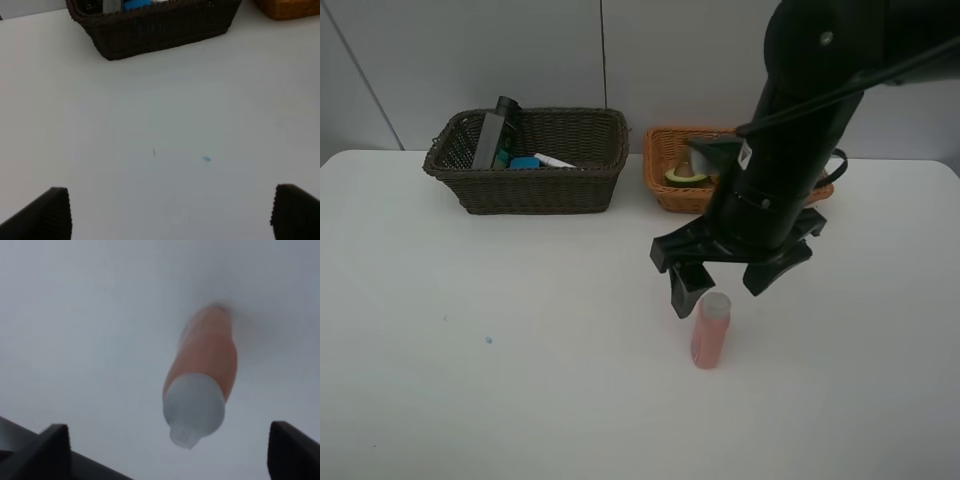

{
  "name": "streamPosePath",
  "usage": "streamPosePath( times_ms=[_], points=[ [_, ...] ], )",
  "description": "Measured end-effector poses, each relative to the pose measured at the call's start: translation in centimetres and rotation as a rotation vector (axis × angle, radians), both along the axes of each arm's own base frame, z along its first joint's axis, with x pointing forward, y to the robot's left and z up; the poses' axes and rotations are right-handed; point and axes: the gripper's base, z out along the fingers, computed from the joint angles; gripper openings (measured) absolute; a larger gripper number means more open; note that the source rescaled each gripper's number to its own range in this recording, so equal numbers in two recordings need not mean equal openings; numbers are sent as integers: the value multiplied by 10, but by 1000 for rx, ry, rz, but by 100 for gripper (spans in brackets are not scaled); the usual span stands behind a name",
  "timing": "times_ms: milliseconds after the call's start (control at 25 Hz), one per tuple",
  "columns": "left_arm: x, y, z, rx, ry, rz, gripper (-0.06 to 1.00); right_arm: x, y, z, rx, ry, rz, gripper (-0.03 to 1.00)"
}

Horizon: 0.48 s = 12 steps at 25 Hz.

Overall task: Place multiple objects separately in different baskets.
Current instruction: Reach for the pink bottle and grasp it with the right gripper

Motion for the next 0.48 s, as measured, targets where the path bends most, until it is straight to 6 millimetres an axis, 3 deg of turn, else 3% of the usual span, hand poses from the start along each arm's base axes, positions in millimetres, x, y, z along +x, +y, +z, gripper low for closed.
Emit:
streamPosePath(
  times_ms=[480],
  points=[
    [0,0,0,0,0,0,100,13,5,-31,-64,-2,25,98]
  ],
)
